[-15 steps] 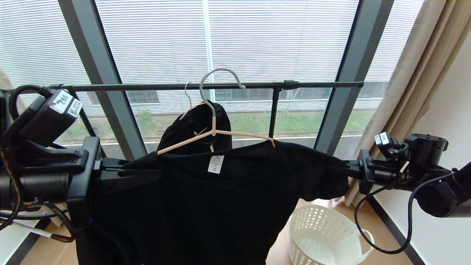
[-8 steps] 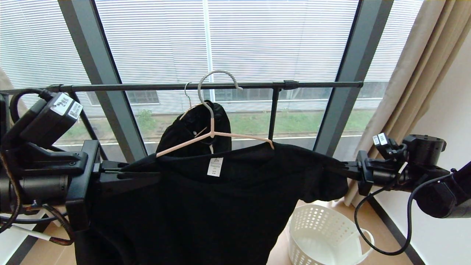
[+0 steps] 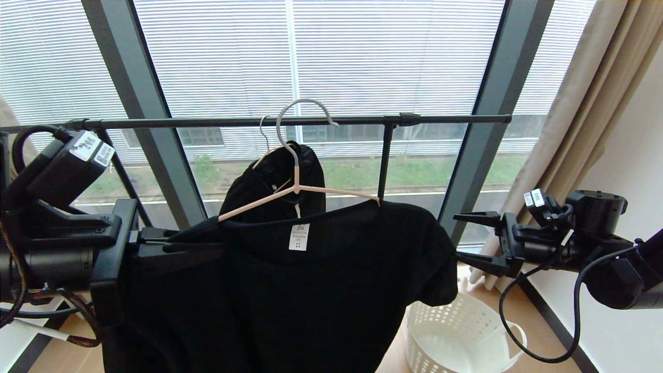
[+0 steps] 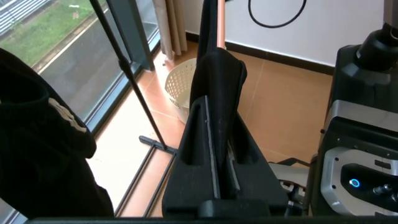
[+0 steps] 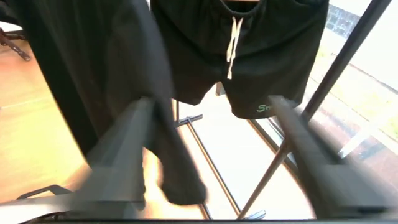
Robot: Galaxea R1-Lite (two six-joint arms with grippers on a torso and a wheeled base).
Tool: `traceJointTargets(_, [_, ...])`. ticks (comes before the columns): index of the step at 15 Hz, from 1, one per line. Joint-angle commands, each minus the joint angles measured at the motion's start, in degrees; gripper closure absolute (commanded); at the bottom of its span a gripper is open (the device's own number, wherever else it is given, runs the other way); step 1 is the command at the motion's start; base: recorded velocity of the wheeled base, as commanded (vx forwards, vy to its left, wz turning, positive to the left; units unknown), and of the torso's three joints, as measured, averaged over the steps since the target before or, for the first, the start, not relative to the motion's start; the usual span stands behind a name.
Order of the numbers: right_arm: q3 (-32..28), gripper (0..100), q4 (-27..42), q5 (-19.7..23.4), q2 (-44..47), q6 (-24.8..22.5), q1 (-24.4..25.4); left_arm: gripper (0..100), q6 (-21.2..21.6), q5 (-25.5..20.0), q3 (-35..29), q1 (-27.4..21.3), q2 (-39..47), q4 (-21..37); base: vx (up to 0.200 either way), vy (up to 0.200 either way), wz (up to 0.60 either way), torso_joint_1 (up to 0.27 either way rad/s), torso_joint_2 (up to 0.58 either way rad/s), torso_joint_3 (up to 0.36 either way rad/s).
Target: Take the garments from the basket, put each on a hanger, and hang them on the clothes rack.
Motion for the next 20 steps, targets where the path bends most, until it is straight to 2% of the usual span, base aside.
traceJointTargets(1, [0.5, 0, 0.0, 0.1, -0.6, -0.6, 0.1, 100, -1.1, 0.0, 0.3, 0.1, -2.0, 0.0, 0.0, 0.0, 0.0, 0.0, 0.0, 0.0])
traceJointTargets(4, [1.5, 0, 0.0, -0.2, -0.8, -3.9, 1.9, 100, -1.7, 0.8, 1.3, 0.2, -2.5, 0.0, 0.0, 0.0, 0.0, 0.0, 0.0, 0.0])
traceJointTargets(6, [1.8, 0, 0.0, -1.7, -1.5, -4.3, 3.2, 100, -1.7, 0.9, 1.8, 0.8, -2.7, -0.1, 0.0, 0.0, 0.0, 0.0, 0.0, 0.0])
traceJointTargets(8, [1.8, 0, 0.0, -6.5, -1.7, -4.4, 4.9, 100, -1.8, 0.9, 1.9, 2.4, -2.8, 0.0, 0.0, 0.0, 0.0, 0.0, 0.0, 0.0])
traceJointTargets(11, [1.9, 0, 0.0, -17.5, -3.3, -4.2, 9.9, 100, -1.9, 2.7, 2.3, 4.4, -1.6, -0.1, 0.0, 0.0, 0.0, 0.0, 0.0, 0.0])
traceJointTargets(13, [1.7, 0, 0.0, -26.0, -4.9, -3.8, 12.2, 100, -2.9, 7.1, 2.0, 3.9, 0.5, -0.8, 0.0, 0.0, 0.0, 0.0, 0.0, 0.0])
traceJointTargets(14, [1.5, 0, 0.0, -27.9, -5.6, -3.0, 12.8, 100, -3.8, 7.8, 1.9, 3.6, 1.3, -2.2, 0.0, 0.0, 0.0, 0.0, 0.0, 0.0])
traceJointTargets(16, [0.9, 0, 0.0, -29.8, -7.6, 1.1, 14.6, 100, -5.9, 10.8, 1.7, 2.4, 2.9, -4.5, 0.0, 0.0, 0.0, 0.0, 0.0, 0.0])
traceJointTargets(17, [0.4, 0, 0.0, -31.8, -8.4, 3.4, 15.0, 100, -7.0, 16.1, 1.6, 0.2, 4.7, -6.0, 0.0, 0.0, 0.0, 0.0, 0.0, 0.0])
traceJointTargets(18, [0.2, 0, 0.0, -32.1, -8.6, 4.1, 15.0, 100, -8.0, 18.4, 1.5, -1.1, 5.7, -7.2, 0.0, 0.0, 0.0, 0.0, 0.0, 0.0])
traceJointTargets(19, [-0.3, 0, 0.0, -32.2, -8.9, 5.4, 15.0, 100, -12.2, 23.4, 0.9, -4.8, 8.9, -11.5, 0.0, 0.0, 0.0, 0.0, 0.0, 0.0])
traceJointTargets(20, [-0.6, 0, 0.0, -32.2, -8.9, 5.6, 15.0, 100, -14.1, 26.0, 0.4, -6.6, 10.7, -13.4, 0.0, 0.0, 0.0, 0.0, 0.0, 0.0])
